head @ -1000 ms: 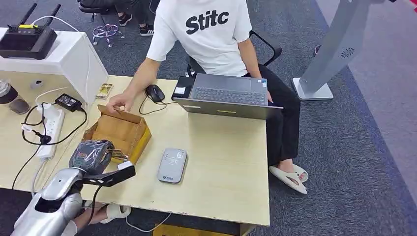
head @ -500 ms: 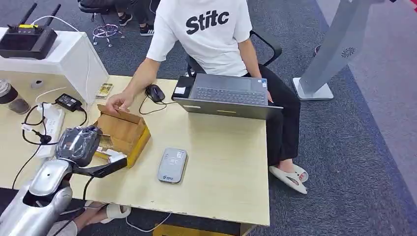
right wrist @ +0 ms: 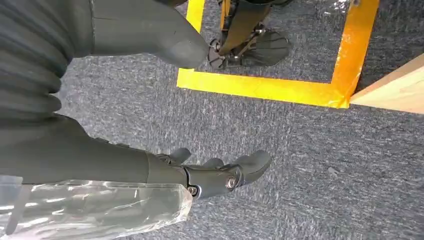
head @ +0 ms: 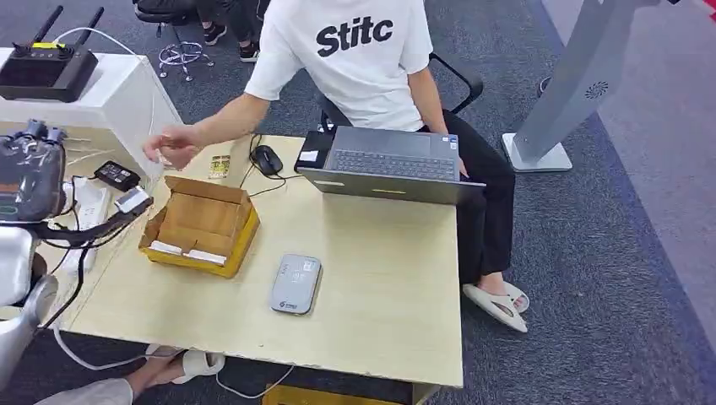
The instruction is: Pass the card to the sensor for recognition and then transmit it.
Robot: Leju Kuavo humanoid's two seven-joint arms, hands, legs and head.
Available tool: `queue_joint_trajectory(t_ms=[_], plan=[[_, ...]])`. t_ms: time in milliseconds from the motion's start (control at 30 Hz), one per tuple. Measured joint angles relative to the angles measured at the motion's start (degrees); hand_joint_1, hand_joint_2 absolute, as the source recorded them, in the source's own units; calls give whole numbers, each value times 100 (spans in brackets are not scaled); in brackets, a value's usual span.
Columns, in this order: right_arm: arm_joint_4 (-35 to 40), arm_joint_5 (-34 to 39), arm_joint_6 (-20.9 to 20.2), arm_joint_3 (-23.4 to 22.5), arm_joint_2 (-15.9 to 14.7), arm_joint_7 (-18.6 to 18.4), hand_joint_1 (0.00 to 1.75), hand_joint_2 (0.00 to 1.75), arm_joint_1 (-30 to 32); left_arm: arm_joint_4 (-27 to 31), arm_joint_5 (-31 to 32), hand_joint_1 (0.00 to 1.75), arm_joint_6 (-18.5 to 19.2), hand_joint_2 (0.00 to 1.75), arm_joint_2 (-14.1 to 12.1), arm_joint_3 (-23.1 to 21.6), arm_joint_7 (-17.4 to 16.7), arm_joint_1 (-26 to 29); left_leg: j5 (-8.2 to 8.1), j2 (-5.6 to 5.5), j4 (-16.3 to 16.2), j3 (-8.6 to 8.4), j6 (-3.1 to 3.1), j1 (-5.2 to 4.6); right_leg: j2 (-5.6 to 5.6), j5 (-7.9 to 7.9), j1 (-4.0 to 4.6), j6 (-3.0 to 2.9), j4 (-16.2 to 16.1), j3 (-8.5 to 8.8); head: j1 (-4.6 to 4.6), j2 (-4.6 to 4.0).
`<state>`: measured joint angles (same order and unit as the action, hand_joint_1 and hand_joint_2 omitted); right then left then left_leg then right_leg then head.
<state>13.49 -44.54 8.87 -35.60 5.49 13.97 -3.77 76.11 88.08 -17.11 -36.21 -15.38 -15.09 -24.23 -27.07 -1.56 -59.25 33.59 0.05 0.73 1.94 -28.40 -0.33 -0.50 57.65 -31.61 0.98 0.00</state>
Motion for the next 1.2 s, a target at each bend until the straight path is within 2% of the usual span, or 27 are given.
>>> queue_joint_trajectory(t_ms=[67, 133, 267, 367, 400, 567, 667, 767, 833, 900, 933, 1000, 1067, 1100, 1133, 1200], plan=[[0, -63, -26, 2, 0, -52, 0, 175, -44, -177, 2, 175, -186, 175, -70, -114, -165, -193, 3, -6, 0, 0, 2, -1, -3, 0, -1, 0, 0, 3, 0, 0], [0, -135, -26, 7, 0, -129, 0, 175, -99, -472, 2, 175, -315, 175, -33, -136, -228, -366, 6, -3, 0, -1, -2, -1, -2, 4, -1, 0, 0, 2, 0, 0], [0, -184, -9, 18, 0, -173, 0, 175, -138, -901, 2, 175, -387, 175, 46, -221, -289, -623, 8, -1, 0, -1, -4, -1, 0, 7, -1, -2, 0, 0, -2, 0], [0, -195, 15, 17, 0, -175, 0, 175, -159, -1214, 2, 175, -512, 175, 247, -223, -296, -794, 8, -7, -1, 0, -4, -3, -4, 7, -2, -1, 0, 1, 0, 0], [0, -208, 30, 17, 0, -181, 0, 175, -180, -1337, 2, 0, -601, 175, 349, -223, -300, -862, 8, -8, -1, 0, -4, -3, -6, 8, -3, -1, 0, 3, -4, 0], [2, -208, 59, 17, 0, -216, 0, 175, -232, -1723, -13, 0, -1223, 175, 927, -221, -171, -997, 9, -7, -3, 0, -2, -6, -3, 11, -4, 3, 0, 3, 0, 0], [2, -166, 57, 17, 0, -177, 0, 175, -226, -1745, -156, 0, -1343, 175, 1239, -125, 212, -987, 9, -7, -3, 3, -1, -6, -2, 11, -5, 3, 0, 4, -2, 0], [-2, -82, 68, 5, -2, -114, 0, 175, -185, -1493, -768, 0, -1697, 175, 1371, 127, 791, -723, 5, 11, -1, 2, -1, -7, 18, 11, -4, 3, 1, 3, 2, 0], [-7, 0, 98, -33, -2, -79, 0, 175, -115, -1075, -1370, 0, -1892, 175, 1418, 387, 1264, -258, 0, 23, 1, -1, 3, -8, 30, 8, -5, 1, 1, -1, 0, 0], [-18, 81, 153, -125, 0, -57, 0, 175, -19, -430, -2089, 0, -2077, 175, 1519, 741, 1869, 417, -12, 35, 1, -3, -3, -6, 40, 1, -5, 2, 0, -7, 13, 0], [-31, 122, 188, -161, -2, -57, 0, 175, 26, -79, -2390, 0, -2142, 175, 1619, 949, 2309, 773, -15, 35, 2, -1, -4, -7, 40, -1, -5, 1, 0, -7, 11, 0], [-44, 188, 214, -273, 0, -55, 0, 175, 115, 814, -2836, 0, -2267, 175, 2064, 1539, 3409, 1667, -34, 53, 4, -3, 1, -9, 55, -14, -7, -3, -1, -8, 15, 0], [-59, 225, 258, -372, 2, -33, 0, 175, 188, 1529, -3227, 0, -2295, 175, 2712, 2257, 4607, 2388, -43, 57, 3, 1, 11, -10, 55, -23, -7, 6, -5, -7, 11, 0], [-63, 240, 271, -415, 9, -24, 0, 175, 213, 1787, -3356, 0, -2295, 175, 2982, 2563, 5017, 2677, -46, 57, 3, 0, 14, -12, 54, -25, -7, 8, -7, -5, 7, 0], [-70, 247, 280, -459, 24, -13, 0, 175, 224, 2083, -3460, 0, -2295, 175, 3356, 2969, 5313, 2947, -50, 55, 3, 3, 19, -11, 52, -27, -7, 9, -8, -3, 4, 0], [-81, 258, 289, -536, 44, -9, 0, 175, 234, 2509, -3651, 0, -2293, 175, 3865, 3550, 5477, 3397, -52, 55, 3, 2, 19, -12, 50, -28, -7, 11, -10, -3, 2, 0]])
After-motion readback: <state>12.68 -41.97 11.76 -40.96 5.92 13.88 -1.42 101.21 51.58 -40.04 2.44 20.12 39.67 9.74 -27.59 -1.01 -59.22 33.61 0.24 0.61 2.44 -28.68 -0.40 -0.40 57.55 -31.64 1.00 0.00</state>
